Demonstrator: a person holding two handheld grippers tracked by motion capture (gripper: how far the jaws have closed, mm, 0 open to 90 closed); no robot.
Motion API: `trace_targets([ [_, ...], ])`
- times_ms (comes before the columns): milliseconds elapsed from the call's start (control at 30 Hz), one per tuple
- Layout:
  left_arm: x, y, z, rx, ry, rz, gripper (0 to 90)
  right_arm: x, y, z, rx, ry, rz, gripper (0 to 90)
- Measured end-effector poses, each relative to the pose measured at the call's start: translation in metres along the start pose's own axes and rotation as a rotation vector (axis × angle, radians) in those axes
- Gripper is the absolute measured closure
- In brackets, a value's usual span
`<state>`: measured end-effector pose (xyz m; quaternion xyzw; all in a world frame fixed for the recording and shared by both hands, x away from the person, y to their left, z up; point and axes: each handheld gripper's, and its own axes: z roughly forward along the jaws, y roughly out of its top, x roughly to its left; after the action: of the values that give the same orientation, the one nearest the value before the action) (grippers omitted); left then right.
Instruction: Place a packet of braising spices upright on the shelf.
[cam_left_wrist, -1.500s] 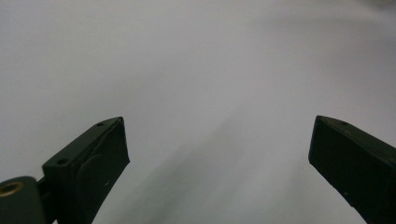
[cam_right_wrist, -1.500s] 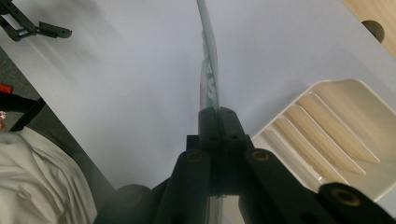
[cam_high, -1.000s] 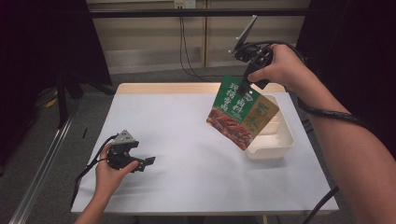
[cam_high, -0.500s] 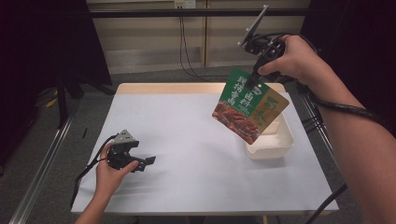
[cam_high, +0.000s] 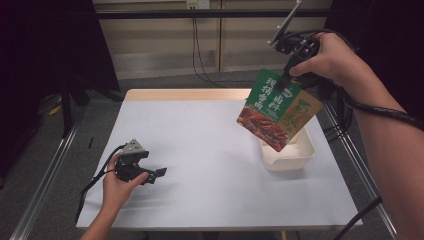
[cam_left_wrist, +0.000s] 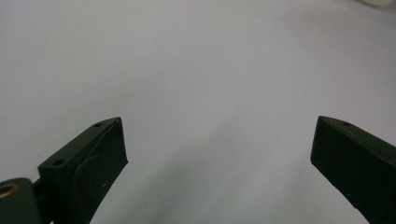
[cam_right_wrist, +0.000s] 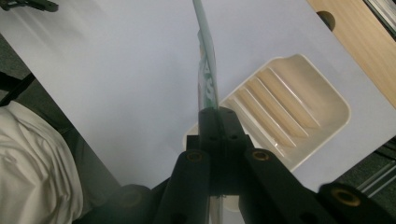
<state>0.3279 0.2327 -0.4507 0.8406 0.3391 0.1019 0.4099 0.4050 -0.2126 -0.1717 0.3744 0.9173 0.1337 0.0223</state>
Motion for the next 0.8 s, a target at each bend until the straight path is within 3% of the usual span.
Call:
trace_targets([
  [800, 0.000, 0.000, 0.000, -0.004, 0.010, -0.003, 3.4, -0.025, -0.037, 0.009, 0.050, -0.009, 0.030, 90.0],
])
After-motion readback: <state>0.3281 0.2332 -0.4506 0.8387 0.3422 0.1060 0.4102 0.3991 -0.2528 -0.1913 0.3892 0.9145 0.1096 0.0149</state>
